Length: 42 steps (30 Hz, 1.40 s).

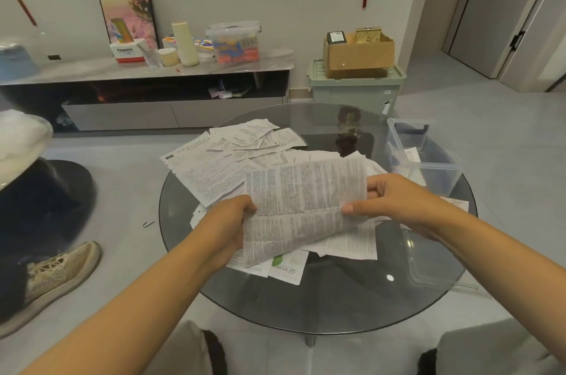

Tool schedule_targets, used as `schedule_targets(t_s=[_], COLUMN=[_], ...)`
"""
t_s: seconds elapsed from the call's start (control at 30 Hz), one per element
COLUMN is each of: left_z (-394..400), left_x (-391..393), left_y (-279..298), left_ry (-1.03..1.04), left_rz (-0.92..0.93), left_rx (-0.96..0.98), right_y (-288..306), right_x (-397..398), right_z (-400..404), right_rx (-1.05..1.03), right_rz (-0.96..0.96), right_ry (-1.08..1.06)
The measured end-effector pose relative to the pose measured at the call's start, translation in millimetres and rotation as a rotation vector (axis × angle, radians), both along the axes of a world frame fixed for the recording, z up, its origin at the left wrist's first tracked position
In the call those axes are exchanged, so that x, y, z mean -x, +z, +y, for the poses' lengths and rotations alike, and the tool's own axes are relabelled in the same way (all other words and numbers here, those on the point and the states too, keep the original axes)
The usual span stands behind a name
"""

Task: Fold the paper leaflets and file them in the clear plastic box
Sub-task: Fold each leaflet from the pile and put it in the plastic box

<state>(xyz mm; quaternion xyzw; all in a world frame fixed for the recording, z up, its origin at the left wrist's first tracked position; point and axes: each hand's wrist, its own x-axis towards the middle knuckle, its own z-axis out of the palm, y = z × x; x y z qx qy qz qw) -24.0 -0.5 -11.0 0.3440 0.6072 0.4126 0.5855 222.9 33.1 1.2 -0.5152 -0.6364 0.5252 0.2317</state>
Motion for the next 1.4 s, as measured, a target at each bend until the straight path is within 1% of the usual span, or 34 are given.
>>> schedule_targets(t_s=[0.07, 0.13, 0.2, 0.37, 0.53, 0.6, 0.67, 0.73, 0.8, 0.9, 0.97, 1.03, 1.1, 1.27, 1.4], left_z=[2.3, 3.6, 3.2, 0.0, -0.7, 0.3, 1.5, 2.6, 2.9, 0.4, -3.0, -6.5, -8.1, -7.6, -6.2], left_x=[1.1, 3.5, 5.7, 4.0, -3.3, -4.4, -4.6, -4.0, -4.1, -6.1, -8.0, -8.4, -7.8, -7.4, -6.3], left_y=[-2.4, -5.8, -10.2, -18.3, -21.0, -23.5, -24.3, -23.6, -22.3, -22.2, -22.7, -23.3, -23.5, -21.2, -19.1], left_ry=[0.053, 0.053, -0.005, -0.187, -0.296, -0.302, -0.297, -0.294, -0.31, -0.413, -0.564, -0.714, -0.806, -0.88, -0.923], left_rz=[0.075, 0.185, 0.318, 0.687, 0.857, 0.89, 0.919, 0.986, 1.131, 1.39, 1.41, 1.35, 1.307, 1.279, 1.271], left_rx=[0.005, 0.001, -0.034, -0.1, -0.169, -0.204, -0.22, -0.218, -0.257, -0.404, -0.474, -0.485, -0.471, -0.428, -0.381], right_y=[-9.3, -14.5, -17.5, -29.6, -29.8, -32.8, -34.9, -35.7, -35.6, -37.4, -37.4, -38.2, -38.3, -32.8, -30.5], right_x=[6.6, 11.6, 15.5, 25.3, 32.7, 35.0, 36.3, 35.8, 34.3, 33.4, 33.8, 34.5, 33.6, 28.6, 27.9], right_z=[3.1, 3.5, 2.5, 1.8, -6.2, -7.4, -8.0, -8.2, -8.0, -10.8, -13.9, -16.5, -16.4, -13.4, -12.2], right_rx=[-0.023, -0.067, -0.139, -0.276, -0.409, -0.458, -0.454, -0.455, -0.507, -0.638, -0.687, -0.629, -0.557, -0.544, -0.583], right_rz=[-0.086, -0.158, -0.251, -0.557, -0.798, -0.817, -0.785, -0.798, -0.821, -0.836, -0.836, -0.817, -0.796, -0.831, -0.86], right_ry=[-0.059, -0.118, -0.142, -0.159, -0.129, -0.119, -0.132, -0.147, -0.132, 0.017, 0.166, 0.294, 0.372, 0.474, 0.505])
